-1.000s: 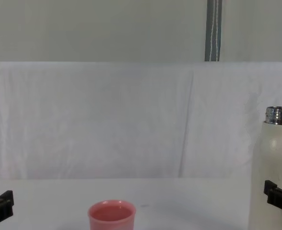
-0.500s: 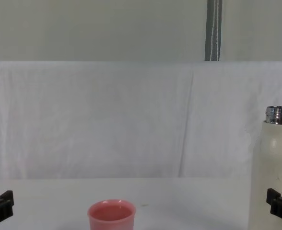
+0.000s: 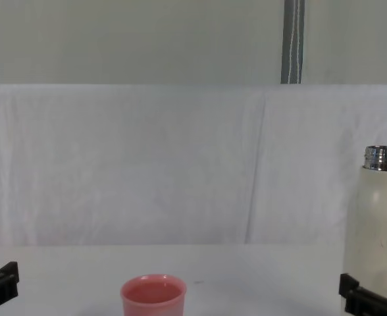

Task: Grasp the thermos with one hand and pour water into the cup lid.

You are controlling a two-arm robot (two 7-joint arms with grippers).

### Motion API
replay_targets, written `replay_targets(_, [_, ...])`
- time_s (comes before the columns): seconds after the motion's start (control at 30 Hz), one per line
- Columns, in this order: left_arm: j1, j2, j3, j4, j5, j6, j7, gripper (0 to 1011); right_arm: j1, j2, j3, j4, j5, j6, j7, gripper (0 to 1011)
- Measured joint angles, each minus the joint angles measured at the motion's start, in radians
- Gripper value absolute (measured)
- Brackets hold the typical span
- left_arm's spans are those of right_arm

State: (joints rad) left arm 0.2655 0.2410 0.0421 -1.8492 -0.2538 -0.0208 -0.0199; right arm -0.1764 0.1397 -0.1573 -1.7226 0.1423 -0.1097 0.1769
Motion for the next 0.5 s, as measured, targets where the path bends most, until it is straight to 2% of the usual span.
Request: replay_targets(0.5, [0.000, 0.000, 0.000, 0.000, 0.000, 0.000, 0.000, 1001, -0.017, 0.001, -0.027, 0.004, 0.005, -0.008, 0.008, 1001])
